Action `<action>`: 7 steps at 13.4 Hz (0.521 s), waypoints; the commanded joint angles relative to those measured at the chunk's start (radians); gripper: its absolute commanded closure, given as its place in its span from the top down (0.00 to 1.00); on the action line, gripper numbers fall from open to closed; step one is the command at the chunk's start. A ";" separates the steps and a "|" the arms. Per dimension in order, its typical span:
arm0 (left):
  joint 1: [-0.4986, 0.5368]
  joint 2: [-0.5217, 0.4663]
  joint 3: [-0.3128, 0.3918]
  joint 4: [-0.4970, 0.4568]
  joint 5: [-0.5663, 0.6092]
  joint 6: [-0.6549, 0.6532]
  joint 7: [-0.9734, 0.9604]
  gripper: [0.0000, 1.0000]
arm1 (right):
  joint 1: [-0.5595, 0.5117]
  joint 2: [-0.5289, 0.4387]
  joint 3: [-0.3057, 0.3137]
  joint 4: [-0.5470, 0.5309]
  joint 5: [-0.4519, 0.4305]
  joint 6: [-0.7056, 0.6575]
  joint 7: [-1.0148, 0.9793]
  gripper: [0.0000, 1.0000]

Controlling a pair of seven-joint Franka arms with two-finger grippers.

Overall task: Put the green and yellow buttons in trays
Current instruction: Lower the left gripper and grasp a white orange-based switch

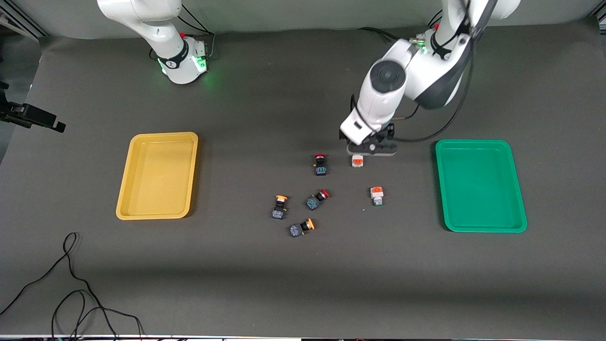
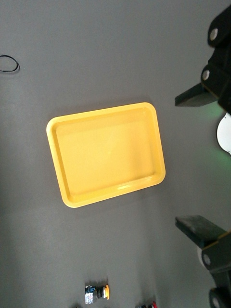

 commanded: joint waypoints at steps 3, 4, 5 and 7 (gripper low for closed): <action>-0.024 0.132 0.017 -0.084 0.008 0.228 -0.022 1.00 | 0.008 0.003 0.000 0.011 -0.018 -0.012 -0.011 1.00; -0.024 0.158 0.017 -0.086 0.008 0.255 -0.022 1.00 | 0.008 0.003 0.000 0.010 -0.019 -0.012 -0.011 1.00; -0.023 0.181 0.017 -0.086 0.008 0.280 -0.022 1.00 | 0.008 0.003 0.000 0.010 -0.019 -0.012 -0.012 1.00; -0.017 0.224 0.018 -0.082 0.008 0.317 -0.022 1.00 | 0.008 0.003 0.000 0.010 -0.019 -0.012 -0.011 1.00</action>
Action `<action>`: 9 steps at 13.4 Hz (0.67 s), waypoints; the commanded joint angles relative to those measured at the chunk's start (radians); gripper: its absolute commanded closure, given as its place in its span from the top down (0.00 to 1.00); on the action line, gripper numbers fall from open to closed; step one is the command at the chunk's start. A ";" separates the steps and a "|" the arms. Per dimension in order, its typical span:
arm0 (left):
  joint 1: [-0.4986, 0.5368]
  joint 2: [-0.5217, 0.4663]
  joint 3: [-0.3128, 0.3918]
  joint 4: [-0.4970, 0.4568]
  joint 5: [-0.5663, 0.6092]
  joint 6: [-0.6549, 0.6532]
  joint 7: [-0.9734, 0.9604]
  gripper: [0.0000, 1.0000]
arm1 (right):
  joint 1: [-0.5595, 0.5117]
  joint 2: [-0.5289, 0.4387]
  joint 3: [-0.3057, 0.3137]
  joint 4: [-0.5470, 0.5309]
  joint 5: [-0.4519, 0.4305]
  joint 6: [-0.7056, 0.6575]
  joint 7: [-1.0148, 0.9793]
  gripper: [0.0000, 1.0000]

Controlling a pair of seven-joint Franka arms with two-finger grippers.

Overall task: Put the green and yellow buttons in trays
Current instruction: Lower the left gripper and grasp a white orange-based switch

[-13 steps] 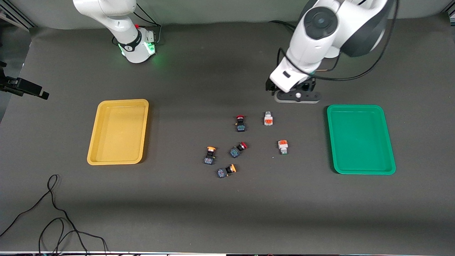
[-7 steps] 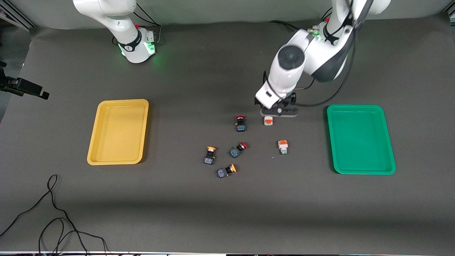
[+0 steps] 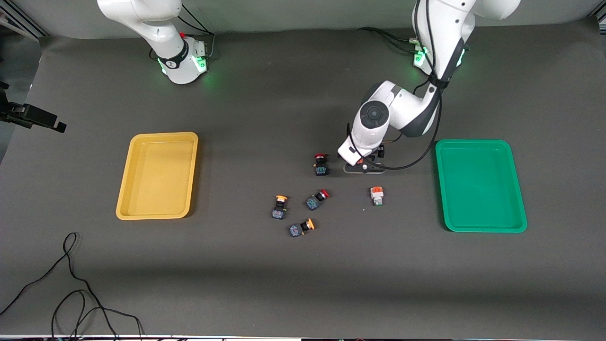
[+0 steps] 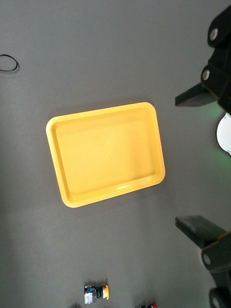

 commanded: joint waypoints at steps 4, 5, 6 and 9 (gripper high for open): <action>-0.012 0.039 0.015 0.001 0.007 0.040 -0.024 0.92 | 0.008 0.002 -0.001 0.010 -0.018 -0.012 -0.011 1.00; -0.012 0.040 0.015 0.001 0.007 0.040 -0.026 0.85 | 0.008 0.002 -0.001 0.010 -0.019 -0.012 -0.011 1.00; -0.012 0.040 0.015 -0.001 0.007 0.038 -0.037 0.71 | 0.008 0.002 -0.001 0.010 -0.019 -0.012 -0.011 1.00; -0.012 0.043 0.015 -0.002 0.005 0.018 -0.073 0.36 | 0.006 0.002 -0.001 0.010 -0.019 -0.012 -0.011 1.00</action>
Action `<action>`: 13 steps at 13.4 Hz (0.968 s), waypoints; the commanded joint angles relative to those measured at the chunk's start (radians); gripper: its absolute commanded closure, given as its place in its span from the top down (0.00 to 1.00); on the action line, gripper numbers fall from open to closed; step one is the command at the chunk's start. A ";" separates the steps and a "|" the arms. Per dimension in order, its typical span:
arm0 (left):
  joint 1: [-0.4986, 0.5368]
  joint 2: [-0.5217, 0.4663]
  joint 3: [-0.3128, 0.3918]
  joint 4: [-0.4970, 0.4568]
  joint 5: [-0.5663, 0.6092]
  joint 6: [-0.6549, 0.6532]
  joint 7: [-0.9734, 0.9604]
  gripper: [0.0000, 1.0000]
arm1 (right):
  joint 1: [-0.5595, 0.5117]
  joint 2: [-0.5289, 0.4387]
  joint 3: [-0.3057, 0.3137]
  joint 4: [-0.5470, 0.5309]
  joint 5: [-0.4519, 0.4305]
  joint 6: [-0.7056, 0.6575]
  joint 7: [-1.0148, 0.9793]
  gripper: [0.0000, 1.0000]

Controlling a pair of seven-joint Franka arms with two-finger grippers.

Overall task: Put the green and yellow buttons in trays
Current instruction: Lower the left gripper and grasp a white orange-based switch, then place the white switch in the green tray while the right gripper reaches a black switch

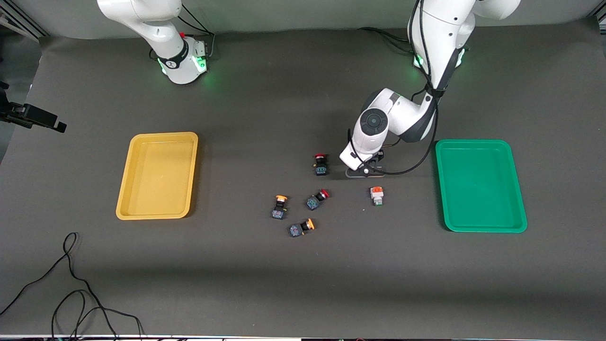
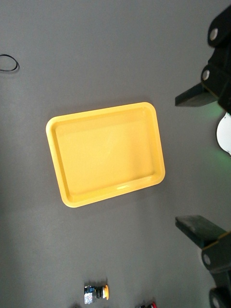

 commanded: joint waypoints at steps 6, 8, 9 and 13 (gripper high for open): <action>0.020 -0.074 0.014 0.100 -0.001 -0.142 -0.086 0.29 | 0.008 0.002 -0.001 0.011 -0.019 -0.011 -0.008 1.00; 0.061 -0.109 0.014 0.265 -0.003 -0.374 -0.085 0.29 | 0.008 0.004 -0.001 0.011 -0.018 -0.011 -0.003 1.00; 0.063 -0.114 0.014 0.349 -0.004 -0.478 -0.094 0.29 | 0.009 0.004 0.000 0.013 -0.018 -0.011 0.000 1.00; 0.129 -0.117 0.012 0.666 -0.009 -0.833 -0.082 0.29 | 0.072 0.080 0.000 0.094 -0.005 0.002 0.021 1.00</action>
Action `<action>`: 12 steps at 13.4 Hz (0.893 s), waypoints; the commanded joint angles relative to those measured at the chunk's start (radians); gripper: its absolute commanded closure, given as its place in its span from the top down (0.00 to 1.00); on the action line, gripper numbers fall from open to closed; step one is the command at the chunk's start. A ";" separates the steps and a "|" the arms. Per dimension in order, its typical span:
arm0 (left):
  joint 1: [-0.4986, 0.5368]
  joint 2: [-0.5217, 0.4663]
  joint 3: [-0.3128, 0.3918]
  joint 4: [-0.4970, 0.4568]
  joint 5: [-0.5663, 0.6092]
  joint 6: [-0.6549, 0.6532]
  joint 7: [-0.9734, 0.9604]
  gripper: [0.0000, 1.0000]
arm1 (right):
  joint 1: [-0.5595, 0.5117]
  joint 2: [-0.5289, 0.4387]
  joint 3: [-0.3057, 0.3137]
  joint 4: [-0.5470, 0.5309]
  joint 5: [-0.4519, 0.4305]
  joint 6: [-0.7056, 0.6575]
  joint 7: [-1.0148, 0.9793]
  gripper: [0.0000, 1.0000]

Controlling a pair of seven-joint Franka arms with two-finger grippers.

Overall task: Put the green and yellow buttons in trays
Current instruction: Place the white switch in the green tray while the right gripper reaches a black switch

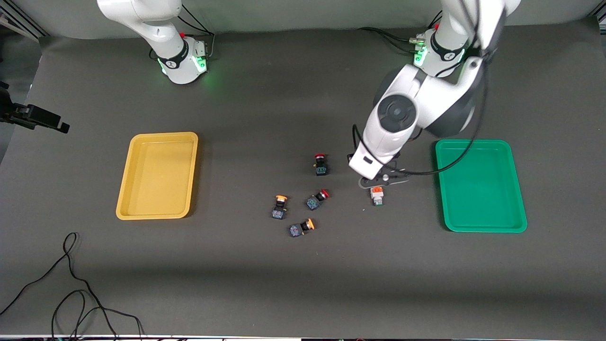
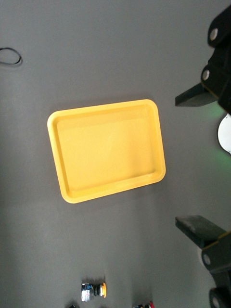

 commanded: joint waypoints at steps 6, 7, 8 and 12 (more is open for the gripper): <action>0.248 -0.043 -0.001 0.158 -0.007 -0.268 0.217 0.27 | 0.157 0.279 -0.003 0.308 0.121 -0.001 0.244 1.00; 0.312 -0.049 -0.001 0.156 -0.002 -0.297 0.292 0.26 | 0.186 0.319 -0.003 0.337 0.135 0.011 0.279 1.00; 0.373 -0.050 -0.001 0.153 0.005 -0.305 0.360 0.26 | 0.210 0.363 -0.003 0.362 0.140 0.047 0.325 1.00; 0.550 -0.041 0.000 0.089 0.062 -0.224 0.620 0.26 | 0.333 0.495 -0.003 0.380 0.139 0.196 0.419 1.00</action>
